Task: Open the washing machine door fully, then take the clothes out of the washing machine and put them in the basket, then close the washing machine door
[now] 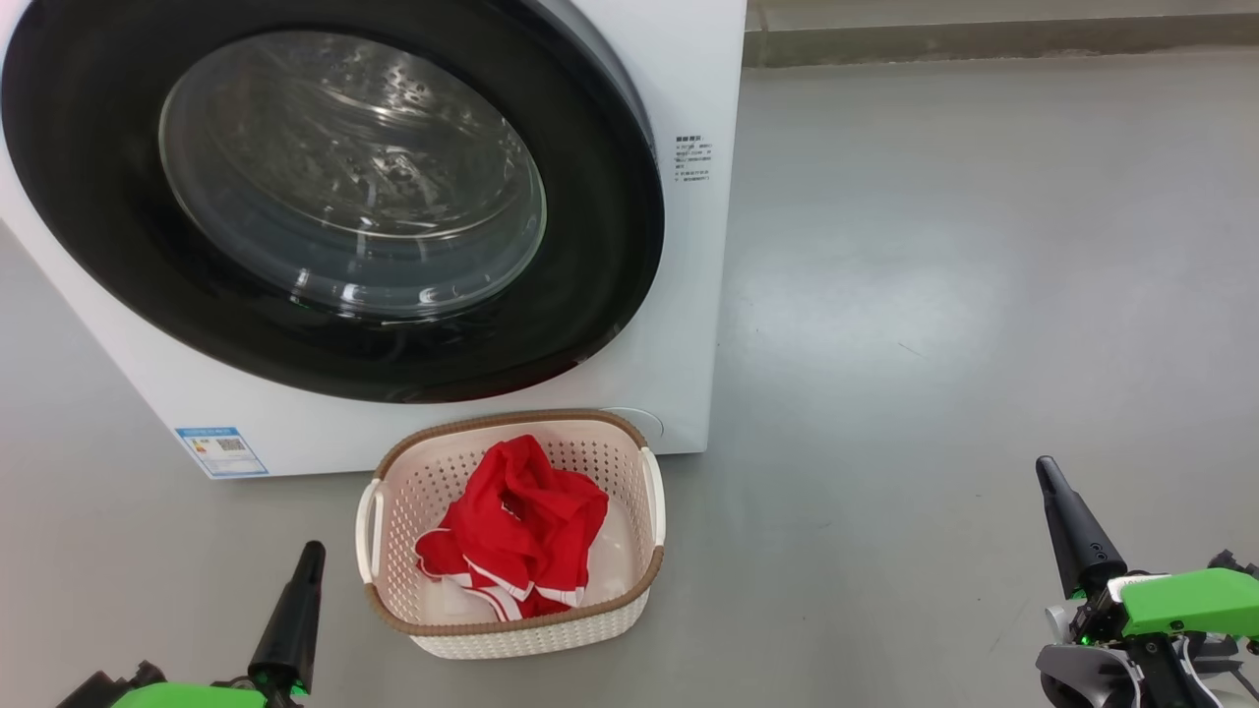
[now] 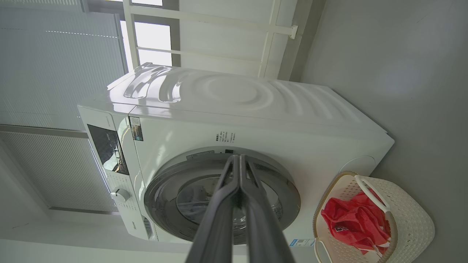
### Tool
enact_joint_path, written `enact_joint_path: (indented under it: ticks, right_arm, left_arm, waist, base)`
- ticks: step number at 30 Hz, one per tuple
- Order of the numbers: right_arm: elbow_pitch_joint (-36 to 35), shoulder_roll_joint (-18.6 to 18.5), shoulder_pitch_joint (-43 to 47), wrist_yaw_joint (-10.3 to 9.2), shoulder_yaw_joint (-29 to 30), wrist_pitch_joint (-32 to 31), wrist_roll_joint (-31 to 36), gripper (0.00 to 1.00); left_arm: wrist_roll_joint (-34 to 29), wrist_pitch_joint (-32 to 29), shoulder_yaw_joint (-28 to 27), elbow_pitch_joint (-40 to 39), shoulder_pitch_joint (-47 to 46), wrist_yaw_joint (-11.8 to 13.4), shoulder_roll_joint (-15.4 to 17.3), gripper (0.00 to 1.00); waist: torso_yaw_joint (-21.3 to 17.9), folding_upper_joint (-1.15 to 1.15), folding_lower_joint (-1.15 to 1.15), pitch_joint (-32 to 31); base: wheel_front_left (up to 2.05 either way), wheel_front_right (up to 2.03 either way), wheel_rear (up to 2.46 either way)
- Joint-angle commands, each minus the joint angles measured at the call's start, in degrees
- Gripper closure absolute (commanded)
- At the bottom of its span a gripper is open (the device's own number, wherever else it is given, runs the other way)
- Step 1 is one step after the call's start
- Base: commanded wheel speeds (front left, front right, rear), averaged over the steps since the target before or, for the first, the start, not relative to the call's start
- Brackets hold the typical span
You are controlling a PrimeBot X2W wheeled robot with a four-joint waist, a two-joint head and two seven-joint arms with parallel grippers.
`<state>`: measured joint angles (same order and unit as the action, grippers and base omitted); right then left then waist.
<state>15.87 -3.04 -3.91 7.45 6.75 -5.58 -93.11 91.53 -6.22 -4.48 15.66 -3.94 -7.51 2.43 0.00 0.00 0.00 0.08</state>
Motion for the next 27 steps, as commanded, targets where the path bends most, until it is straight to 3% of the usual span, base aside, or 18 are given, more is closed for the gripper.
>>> enact_joint_path:
  ticks: [1, 27]
  right_arm:
    - [-1.66, -0.37, -2.47, 0.03, -0.90, -0.36, 0.37, 1.00]
    - [-1.65, -0.26, -2.49, 0.03, -0.73, -0.50, 0.51, 1.00]
  left_arm:
    - [0.56, -0.32, -2.14, -1.38, -2.53, 0.02, 0.45, 1.00]
    - [0.56, -0.33, -2.14, -1.39, -2.53, 0.02, 0.45, 1.00]
  waist:
    - [0.00, 0.00, 0.00, 0.00]
    - [0.00, 0.00, 0.00, 0.00]
  base:
    - [0.00, 0.00, 0.00]
    - [0.00, 0.00, 0.00]
